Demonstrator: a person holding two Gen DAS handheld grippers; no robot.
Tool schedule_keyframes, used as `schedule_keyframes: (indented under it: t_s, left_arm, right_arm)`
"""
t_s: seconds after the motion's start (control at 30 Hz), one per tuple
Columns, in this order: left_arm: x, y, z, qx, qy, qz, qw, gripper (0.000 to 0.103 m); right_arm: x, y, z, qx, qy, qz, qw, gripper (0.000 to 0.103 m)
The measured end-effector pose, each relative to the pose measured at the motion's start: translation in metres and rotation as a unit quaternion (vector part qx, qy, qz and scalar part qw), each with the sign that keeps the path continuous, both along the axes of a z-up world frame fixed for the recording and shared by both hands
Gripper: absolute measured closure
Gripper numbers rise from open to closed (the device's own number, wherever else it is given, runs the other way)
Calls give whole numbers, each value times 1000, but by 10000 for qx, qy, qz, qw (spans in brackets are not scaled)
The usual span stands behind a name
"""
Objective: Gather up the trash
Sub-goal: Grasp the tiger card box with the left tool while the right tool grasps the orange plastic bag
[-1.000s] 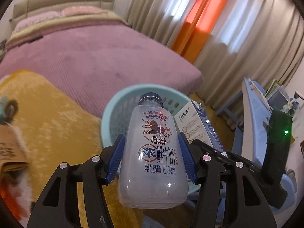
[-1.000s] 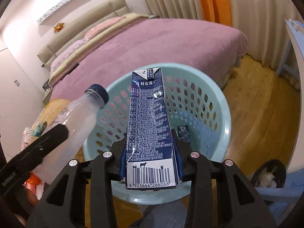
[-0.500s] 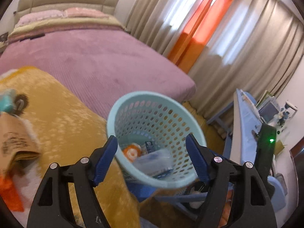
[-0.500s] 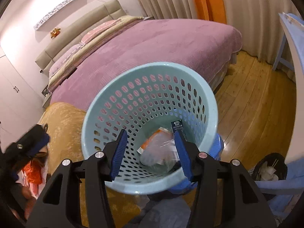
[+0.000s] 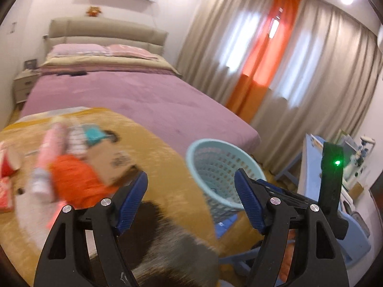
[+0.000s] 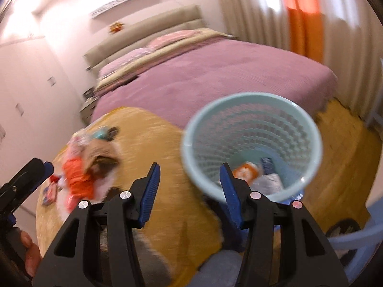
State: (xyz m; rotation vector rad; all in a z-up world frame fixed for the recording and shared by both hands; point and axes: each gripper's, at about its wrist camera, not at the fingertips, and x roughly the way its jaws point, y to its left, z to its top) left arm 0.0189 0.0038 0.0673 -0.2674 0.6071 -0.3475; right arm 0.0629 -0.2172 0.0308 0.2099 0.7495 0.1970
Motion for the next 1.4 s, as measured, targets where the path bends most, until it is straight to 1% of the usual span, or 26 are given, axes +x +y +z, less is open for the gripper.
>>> schedule_keyframes:
  t_s: [0.07,0.17,0.27,0.33,0.37,0.43,0.47,0.5,0.53,0.57,0.63,0.73,0.83,0.93,1.03,1.1,1.17,1.2,1.23,1.3,1.33,1.4]
  left_arm:
    - [-8,18,-1,40,-2,212,9998,29]
    - [-21,58,-5,170,50,736,9971,28]
    - [-29,101,-12,282,215,1262,9914,26]
    - [-33,130,-18,323,307,1597,9862,22]
    - [-35,148,-23,384,380,1849,9813,21]
    - [-34,172,-27,535,544,2202,9725,18]
    - [-33,185,-32,628,673,2388,9667,18]
    - [-31,199,-37,731,839,2613,9588,18]
    - [-31,209,-42,790,953,2778,9526,18]
    - [-29,221,-48,793,1061,2883,9483,18]
    - [-26,243,-58,678,1220,3004,9435,18]
    - [-22,258,-66,496,1301,3024,9429,17]
    - [-11,270,-74,339,1388,3018,9426,16]
    - [-2,272,-81,327,1475,2970,9429,16]
    - [0,269,-87,365,1496,2860,9458,17]
    - [-2,266,-88,383,1446,2726,9504,18]
    - [-11,257,-87,312,1387,2568,9560,22]
    - [-15,252,-87,255,1378,2428,9599,25]
    - [-18,245,-89,232,1370,2348,9621,28]
    - [-26,232,-88,175,1293,2071,9696,29]
    - [-29,225,-87,159,1239,1938,9731,29]
    - [-32,216,-86,153,1151,1772,9773,29]
  right_arm:
    - [-3,26,4,-121,-109,275,9995,55]
    - [-4,70,8,-244,-295,758,9964,55]
    - [-2,108,9,-347,-494,1161,9914,54]
    - [2,128,8,-331,-547,1435,9876,54]
    - [6,141,6,-361,-543,1552,9857,54]
    - [13,160,1,-424,-518,1729,9827,54]
    - [16,167,0,-439,-492,1806,9813,54]
    - [21,180,-5,-505,-442,1922,9791,53]
    - [23,187,-7,-547,-424,1970,9780,50]
    - [27,197,-10,-599,-405,2046,9762,48]
    - [27,210,-17,-679,-388,2143,9736,43]
    - [33,224,-26,-863,-397,2230,9702,38]
    - [36,235,-34,-1051,-350,2248,9681,37]
    - [41,242,-42,-1194,-300,2315,9650,37]
    - [44,245,-51,-1265,-167,2340,9638,37]
    - [46,244,-54,-1298,-122,2343,9634,37]
    - [47,242,-56,-1261,-66,2390,9628,46]
    - [46,241,-56,-1236,-69,2394,9630,52]
    - [46,240,-56,-1208,-80,2398,9632,56]
    - [43,237,-54,-1126,-129,2429,9634,63]
    - [42,236,-53,-1107,-157,2433,9635,66]
    - [37,232,-51,-1038,-235,2433,9641,68]
